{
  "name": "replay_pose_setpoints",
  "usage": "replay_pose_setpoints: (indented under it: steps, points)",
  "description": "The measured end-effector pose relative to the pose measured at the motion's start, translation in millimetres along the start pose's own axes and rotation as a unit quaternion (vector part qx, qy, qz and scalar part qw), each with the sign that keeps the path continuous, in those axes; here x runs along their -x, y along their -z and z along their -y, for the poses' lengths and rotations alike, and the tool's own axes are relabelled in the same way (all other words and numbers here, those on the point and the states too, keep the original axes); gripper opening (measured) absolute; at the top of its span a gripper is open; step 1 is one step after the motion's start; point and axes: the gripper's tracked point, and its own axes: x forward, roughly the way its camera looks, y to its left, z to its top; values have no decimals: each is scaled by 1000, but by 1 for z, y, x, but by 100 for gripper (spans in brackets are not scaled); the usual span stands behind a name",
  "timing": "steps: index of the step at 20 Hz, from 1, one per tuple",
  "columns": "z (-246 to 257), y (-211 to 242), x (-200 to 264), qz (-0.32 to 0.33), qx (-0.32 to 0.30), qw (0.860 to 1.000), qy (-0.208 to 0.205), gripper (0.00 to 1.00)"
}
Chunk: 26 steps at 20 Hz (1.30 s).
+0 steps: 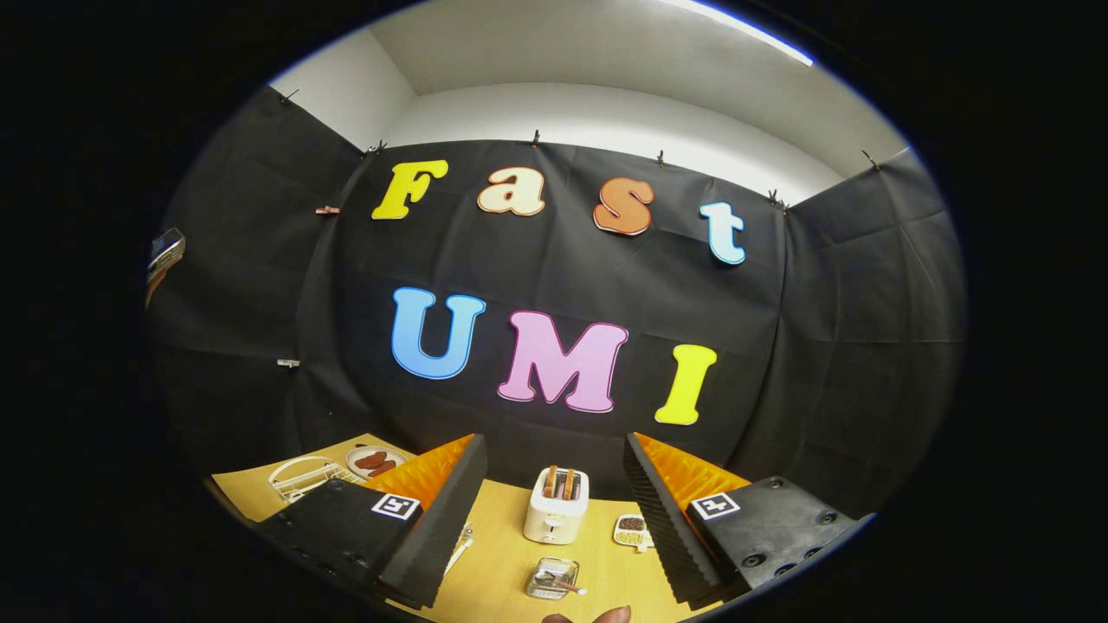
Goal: Take the plate from the dish rack, then take the spoon from the basket and place it into the plate.
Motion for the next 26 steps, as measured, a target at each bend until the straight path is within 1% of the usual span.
replay_pose_setpoints:
  steps: [3, 7, 10, 13, 17, 21, 26]
  points:
    - [-25, 2, -11, -14, -9, 1000, -20, 97]
    - [-67, 19, -34, -58, -21, 996, -57, 97]
    - [-99, 37, -57, -96, -23, 992, -81, 97]
    - [-135, 66, -79, -143, -43, 983, -111, 98]
    - [-171, 126, -108, -233, -72, 963, -118, 98]
    - [-205, 202, -126, -329, -84, 934, -109, 98]
    - [-223, 286, -143, -426, -83, 898, -65, 98]
